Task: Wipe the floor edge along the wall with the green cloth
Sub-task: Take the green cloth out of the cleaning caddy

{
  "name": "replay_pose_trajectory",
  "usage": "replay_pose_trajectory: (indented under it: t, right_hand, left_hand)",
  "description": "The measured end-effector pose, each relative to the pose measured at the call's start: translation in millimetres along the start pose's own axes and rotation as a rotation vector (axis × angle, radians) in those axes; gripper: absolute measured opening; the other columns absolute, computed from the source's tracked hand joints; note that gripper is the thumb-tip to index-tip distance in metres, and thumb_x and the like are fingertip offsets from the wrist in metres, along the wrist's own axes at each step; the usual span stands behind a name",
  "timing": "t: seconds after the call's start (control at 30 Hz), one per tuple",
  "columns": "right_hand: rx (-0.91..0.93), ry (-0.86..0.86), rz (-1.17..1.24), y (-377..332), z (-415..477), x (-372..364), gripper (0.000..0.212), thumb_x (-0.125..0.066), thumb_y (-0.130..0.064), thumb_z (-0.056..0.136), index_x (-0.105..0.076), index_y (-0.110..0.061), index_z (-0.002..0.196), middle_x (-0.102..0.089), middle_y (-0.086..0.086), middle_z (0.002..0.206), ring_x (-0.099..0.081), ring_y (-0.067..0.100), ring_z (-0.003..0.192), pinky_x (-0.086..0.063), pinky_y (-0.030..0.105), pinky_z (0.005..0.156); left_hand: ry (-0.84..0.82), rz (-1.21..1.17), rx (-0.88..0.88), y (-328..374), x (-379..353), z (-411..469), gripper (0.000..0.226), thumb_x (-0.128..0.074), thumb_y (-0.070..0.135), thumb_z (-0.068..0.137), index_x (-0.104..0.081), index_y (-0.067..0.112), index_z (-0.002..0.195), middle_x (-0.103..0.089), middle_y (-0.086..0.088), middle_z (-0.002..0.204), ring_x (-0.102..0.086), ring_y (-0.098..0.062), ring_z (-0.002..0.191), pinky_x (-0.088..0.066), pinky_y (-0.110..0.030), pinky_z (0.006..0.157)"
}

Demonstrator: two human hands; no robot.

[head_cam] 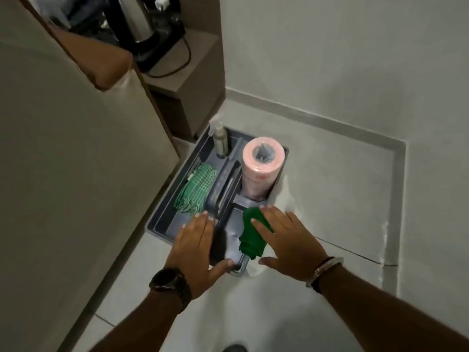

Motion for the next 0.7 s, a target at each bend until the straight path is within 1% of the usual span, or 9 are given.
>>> replay_pose_trajectory:
  t: [0.1, 0.2, 0.3, 0.4, 0.47, 0.57, 0.63, 0.7]
  right_hand:
    - [0.128, -0.027, 0.002, -3, 28, -18, 0.081, -0.054, -0.067, 0.078, -0.030, -0.023, 0.141, -0.031, 0.013, 0.152, -0.025, 0.034, 0.139, -0.031, 0.053, 0.110]
    - [0.274, -0.103, -0.014, -5, 47, -35, 0.066, -0.050, -0.064, 0.082, -0.040, -0.026, 0.134, -0.042, 0.010, 0.143, -0.032, 0.032, 0.135, -0.036, 0.050, 0.107]
    - [0.380, -0.197, -0.066, -6, 52, -47, 0.049, -0.041, -0.062, 0.090, -0.050, -0.029, 0.124, -0.054, 0.001, 0.125, -0.038, 0.026, 0.125, -0.042, 0.043, 0.100]
    - [0.369, -0.218, -0.086, -7, 50, -54, 0.043, -0.042, -0.057, 0.091, -0.056, -0.026, 0.118, -0.057, 0.002, 0.117, -0.043, 0.027, 0.118, -0.046, 0.044, 0.093]
    - [0.356, -0.174, -0.093, -8, 46, -53, 0.039, -0.049, -0.055, 0.089, -0.059, -0.026, 0.113, -0.059, 0.002, 0.115, -0.048, 0.027, 0.114, -0.050, 0.041, 0.086]
    - [0.350, -0.026, -0.109, -10, 42, -37, 0.031, -0.065, -0.050, 0.080, -0.064, -0.025, 0.098, -0.066, 0.000, 0.099, -0.060, 0.024, 0.098, -0.050, 0.034, 0.072]
    - [0.332, 0.062, -0.067, -8, 36, -20, 0.028, -0.062, -0.049, 0.081, -0.063, -0.021, 0.089, -0.066, 0.001, 0.091, -0.061, 0.024, 0.088, -0.048, 0.032, 0.067]
    - [0.284, 0.094, 0.002, -1, 26, -1, 0.033, -0.051, -0.049, 0.087, -0.059, -0.017, 0.084, -0.064, 0.004, 0.088, -0.060, 0.026, 0.084, -0.047, 0.034, 0.067]
  left_hand:
    - [0.033, 0.031, -0.030, -7, -22, 19, 0.106, -0.040, 0.084, 0.079, -0.026, 0.012, 0.155, -0.025, -0.013, 0.163, -0.024, -0.032, 0.149, -0.017, -0.048, 0.118]
    - [0.033, 0.029, -0.037, -10, -39, 32, 0.103, -0.041, 0.084, 0.080, -0.029, 0.013, 0.153, -0.029, -0.015, 0.161, -0.029, -0.034, 0.146, -0.022, -0.050, 0.117]
    - [0.031, 0.060, -0.052, -14, -50, 34, 0.103, -0.037, 0.086, 0.081, -0.029, 0.013, 0.153, -0.028, -0.016, 0.161, -0.028, -0.035, 0.146, -0.018, -0.048, 0.116]
    - [0.024, 0.067, -0.043, -16, -56, 34, 0.102, -0.033, 0.087, 0.082, -0.030, 0.014, 0.153, -0.028, -0.015, 0.161, -0.027, -0.034, 0.146, -0.014, -0.046, 0.116]
    - [0.017, 0.062, -0.037, -16, -56, 34, 0.100, -0.032, 0.087, 0.082, -0.032, 0.015, 0.152, -0.030, -0.014, 0.160, -0.029, -0.033, 0.146, -0.015, -0.046, 0.115]
    - [0.007, 0.031, -0.036, -16, -52, 34, 0.099, -0.028, 0.086, 0.083, -0.033, 0.015, 0.152, -0.031, -0.014, 0.160, -0.029, -0.033, 0.146, -0.017, -0.046, 0.115]
    - [0.002, 0.000, -0.032, -14, -45, 33, 0.099, -0.027, 0.085, 0.084, -0.032, 0.014, 0.152, -0.030, -0.014, 0.161, -0.028, -0.033, 0.147, -0.017, -0.047, 0.116]
    - [0.010, -0.029, -0.023, -9, -33, 29, 0.095, -0.034, 0.080, 0.085, -0.034, 0.013, 0.152, -0.030, -0.015, 0.161, -0.029, -0.035, 0.146, -0.018, -0.049, 0.116]
Point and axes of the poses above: each hand's wrist, its own z-axis towards the middle knuckle, its own x-axis out of the back of the hand, y = z × x, the point moved 7 cm from there along z, towards the middle knuckle
